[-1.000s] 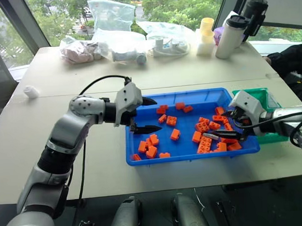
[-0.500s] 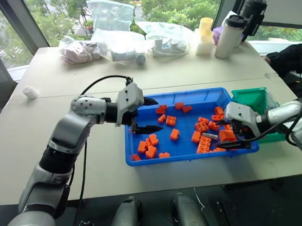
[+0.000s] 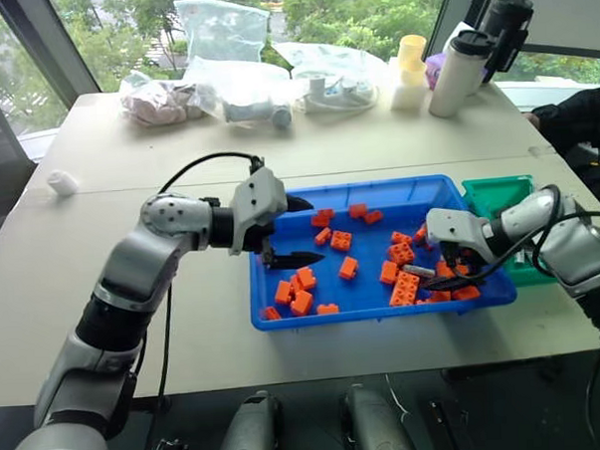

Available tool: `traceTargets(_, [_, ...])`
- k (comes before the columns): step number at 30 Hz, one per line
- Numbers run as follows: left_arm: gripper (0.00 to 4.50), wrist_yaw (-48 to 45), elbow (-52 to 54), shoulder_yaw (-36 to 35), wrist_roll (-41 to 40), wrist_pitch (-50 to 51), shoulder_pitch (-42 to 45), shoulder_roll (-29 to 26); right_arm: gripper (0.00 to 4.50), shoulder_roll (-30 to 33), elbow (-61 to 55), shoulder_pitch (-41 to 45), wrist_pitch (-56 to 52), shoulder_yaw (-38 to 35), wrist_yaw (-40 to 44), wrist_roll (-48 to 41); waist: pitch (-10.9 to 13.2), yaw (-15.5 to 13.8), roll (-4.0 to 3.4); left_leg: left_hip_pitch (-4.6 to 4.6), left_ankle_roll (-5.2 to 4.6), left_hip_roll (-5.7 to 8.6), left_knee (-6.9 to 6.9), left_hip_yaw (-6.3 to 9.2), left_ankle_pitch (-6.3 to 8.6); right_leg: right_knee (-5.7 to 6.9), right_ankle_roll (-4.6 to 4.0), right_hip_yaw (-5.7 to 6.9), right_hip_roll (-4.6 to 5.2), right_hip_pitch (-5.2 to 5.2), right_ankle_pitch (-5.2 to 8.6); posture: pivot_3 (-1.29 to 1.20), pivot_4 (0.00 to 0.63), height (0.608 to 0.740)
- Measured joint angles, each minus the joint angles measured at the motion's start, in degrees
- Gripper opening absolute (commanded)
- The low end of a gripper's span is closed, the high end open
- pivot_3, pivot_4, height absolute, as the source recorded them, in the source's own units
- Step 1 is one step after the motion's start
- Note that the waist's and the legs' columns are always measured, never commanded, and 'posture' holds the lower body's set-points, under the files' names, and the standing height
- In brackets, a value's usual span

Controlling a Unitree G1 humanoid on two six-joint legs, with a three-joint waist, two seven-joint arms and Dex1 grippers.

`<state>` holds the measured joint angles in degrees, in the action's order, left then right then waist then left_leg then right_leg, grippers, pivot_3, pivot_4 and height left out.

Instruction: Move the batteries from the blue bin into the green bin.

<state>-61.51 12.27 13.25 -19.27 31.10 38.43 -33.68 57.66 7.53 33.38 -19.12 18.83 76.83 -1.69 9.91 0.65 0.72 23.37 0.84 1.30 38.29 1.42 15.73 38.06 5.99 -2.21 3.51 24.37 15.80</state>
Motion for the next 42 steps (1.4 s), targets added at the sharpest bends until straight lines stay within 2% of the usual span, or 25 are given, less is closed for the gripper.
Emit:
traceTargets(5, [4.50, 0.3, 0.2, 0.0, 0.0, 0.4, -0.1, -0.1, 4.43, -0.1, 1.6, 0.4, 3.2, -0.6, -1.1, 2.2, 0.0, 0.0, 0.01, 0.00, 0.00, 0.00, 0.00, 0.00, 0.00, 0.00, 0.00, 0.00, 0.00, 0.00, 0.00, 0.00, 0.150, 0.740])
traceTargets(17, [4.50, 0.1, -0.2, 0.1, 0.0, 0.7, 0.2, 0.3, 4.43, -0.8, -1.5, -1.4, -1.5, -2.5, 0.3, 1.6, 0.0, 0.0, 0.00, 0.00, 0.00, 0.00, 0.00, 0.00, 0.00, 0.01, 0.00, 0.00, -0.01, 0.00, 0.00, 0.00, 0.150, 0.740])
traceTargets(20, [4.50, 0.1, -0.4, 0.2, 0.1, 0.6, 0.5, 0.4, 3.63, -1.8, -1.5, -1.4, -1.5, -2.2, 0.1, 2.0, 0.0, 0.1, 0.00, 0.00, 0.00, 0.00, 0.00, 0.01, 0.00, 0.01, 0.00, 0.00, -0.01, 0.00, 0.00, 0.00, 0.150, 0.740])
traceTargets(27, [4.50, 0.0, -0.4, 0.2, 0.1, 0.6, 0.6, 0.1, 0.07, -1.8, -1.5, -1.4, -1.3, -2.2, 0.5, 2.6, 0.0, 0.1, 0.00, 0.00, 0.00, 0.00, 0.00, 0.00, 0.00, 0.01, 0.00, 0.00, -0.01, 0.00, 0.00, 0.00, 0.150, 0.740])
traceTargets(34, [4.50, 0.0, -0.3, 0.2, 0.0, 0.6, 0.6, -0.1, 0.01, -1.8, -3.3, -1.4, -4.0, -3.2, -1.0, 2.5, 0.0, 0.1, 0.00, 0.00, 0.00, 0.00, 0.00, 0.01, 0.00, 0.01, 0.00, 0.00, -0.01, 0.00, 0.00, 0.00, 0.150, 0.740])
traceTargets(39, [4.50, 0.1, -0.7, 0.1, 0.0, 0.2, 0.6, 0.3, 0.01, -0.9, -5.1, -0.5, -9.7, -10.4, -4.3, -0.3, 0.0, 0.0, -0.01, 0.00, 0.00, 0.00, 0.00, 0.00, 0.00, 0.01, 0.00, 0.00, 0.01, 0.00, 0.00, 0.00, 0.150, 0.740])
traceTargets(42, [4.50, 1.1, -2.8, -0.9, -0.6, -0.5, 1.4, 3.5, 0.01, -1.2, -5.1, 0.1, -14.9, -17.2, -8.3, -3.6, 0.0, -0.2, -0.01, 0.03, 0.00, 0.03, 0.01, 0.01, 0.00, 0.01, 0.00, 0.00, 0.05, 0.00, 0.00, 0.00, 0.150, 0.740])
